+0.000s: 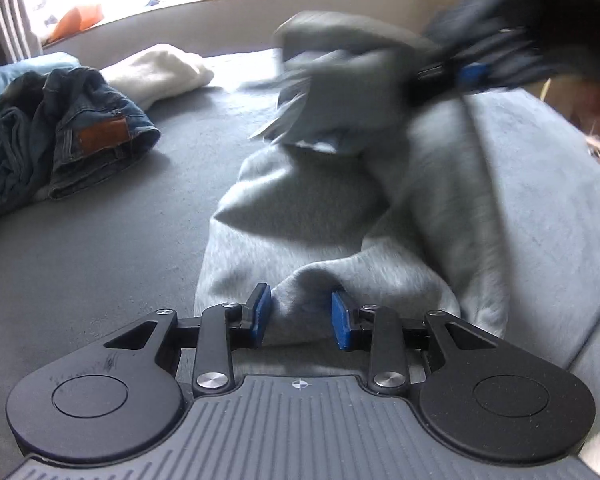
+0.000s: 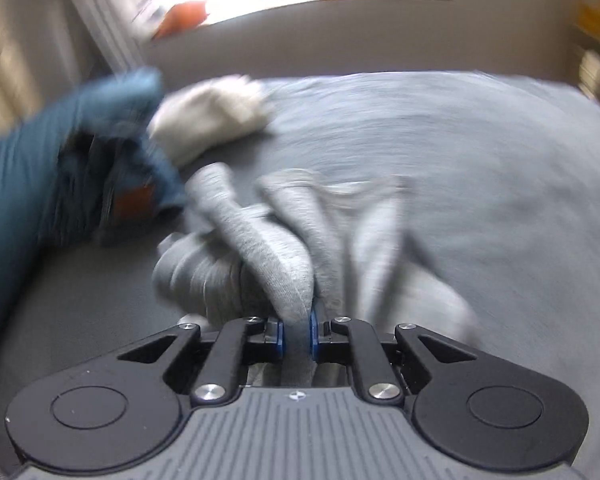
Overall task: Fold clothes
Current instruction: 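Lift the grey hoodie with both grippers and lay it flat on the blanket, then open both grippers and release the grey hoodie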
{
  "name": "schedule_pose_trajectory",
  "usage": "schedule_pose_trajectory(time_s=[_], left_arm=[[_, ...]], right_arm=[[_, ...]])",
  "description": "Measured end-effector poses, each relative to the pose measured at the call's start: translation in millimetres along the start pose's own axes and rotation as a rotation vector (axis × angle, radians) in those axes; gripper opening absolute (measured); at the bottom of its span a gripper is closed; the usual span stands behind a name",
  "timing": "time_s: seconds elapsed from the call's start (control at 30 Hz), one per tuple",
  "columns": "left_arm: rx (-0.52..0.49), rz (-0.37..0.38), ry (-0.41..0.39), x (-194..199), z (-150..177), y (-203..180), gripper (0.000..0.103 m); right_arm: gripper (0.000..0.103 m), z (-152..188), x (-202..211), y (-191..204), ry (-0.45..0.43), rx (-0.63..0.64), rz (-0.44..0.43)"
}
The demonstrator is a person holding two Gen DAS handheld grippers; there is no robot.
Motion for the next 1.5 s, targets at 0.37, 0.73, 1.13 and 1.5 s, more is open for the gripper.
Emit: schedule_pose_trajectory(time_s=[0.37,0.73,1.13,1.5], left_arm=[[-0.061,0.008,0.042,11.4,16.2,-22.3,0.032],[-0.066,-0.042,0.010,29.3,11.3,-26.2,0.032],[-0.086,0.001,-0.024,51.9,5.0,-73.6,0.033],[-0.092,0.030,-0.002,53.3,14.3,-94.9,0.033]], right_arm=[[0.010,157.8,74.7,-185.4,0.029,-0.726,-0.016],[0.012,246.7,122.3,-275.9,0.014,-0.958,0.074],[0.043,144.0,65.8,-281.5,-0.005,-0.669,0.088],[0.031,141.9,67.7,-277.5,-0.008,-0.670,-0.029]])
Point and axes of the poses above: each gripper's, at about its wrist camera, not at the fingertips, and x roughly against the way its jaws point, y to its left, z to its underside, the point moved 9 cm from there along -x, roughly the way its jaws point, and after that the axes turned 4 degrees about z, right-handed, at the moved point
